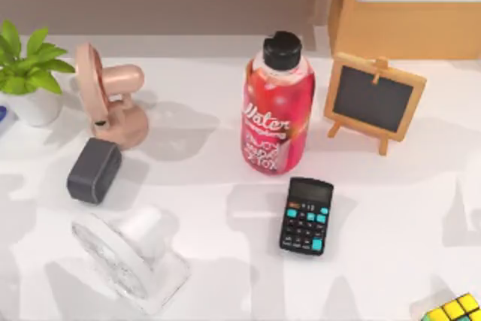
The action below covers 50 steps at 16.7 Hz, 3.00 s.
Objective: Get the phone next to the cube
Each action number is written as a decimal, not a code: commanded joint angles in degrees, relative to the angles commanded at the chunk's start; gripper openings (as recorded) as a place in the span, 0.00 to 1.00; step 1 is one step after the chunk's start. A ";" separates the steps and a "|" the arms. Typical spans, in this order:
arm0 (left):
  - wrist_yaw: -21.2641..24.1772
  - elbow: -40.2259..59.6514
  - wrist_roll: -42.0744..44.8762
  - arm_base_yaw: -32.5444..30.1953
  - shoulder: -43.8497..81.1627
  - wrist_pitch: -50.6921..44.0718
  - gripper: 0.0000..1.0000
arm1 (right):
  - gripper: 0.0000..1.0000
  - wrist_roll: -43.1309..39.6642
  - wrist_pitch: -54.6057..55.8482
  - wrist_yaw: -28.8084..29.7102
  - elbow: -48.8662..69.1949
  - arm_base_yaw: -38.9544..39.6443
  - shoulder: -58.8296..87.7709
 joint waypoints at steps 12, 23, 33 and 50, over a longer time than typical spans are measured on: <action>0.60 29.21 27.96 28.11 54.69 -25.94 1.00 | 1.00 0.00 0.00 0.00 0.00 0.00 0.00; 0.80 30.56 30.01 30.22 59.28 -25.23 1.00 | 1.00 0.00 0.00 0.00 0.00 0.00 0.00; 0.81 27.43 30.14 30.26 63.32 -17.85 0.85 | 1.00 0.00 0.00 0.00 0.00 0.00 0.00; 0.81 27.43 30.14 30.26 63.32 -17.85 0.00 | 1.00 0.00 0.00 0.00 0.00 0.00 0.00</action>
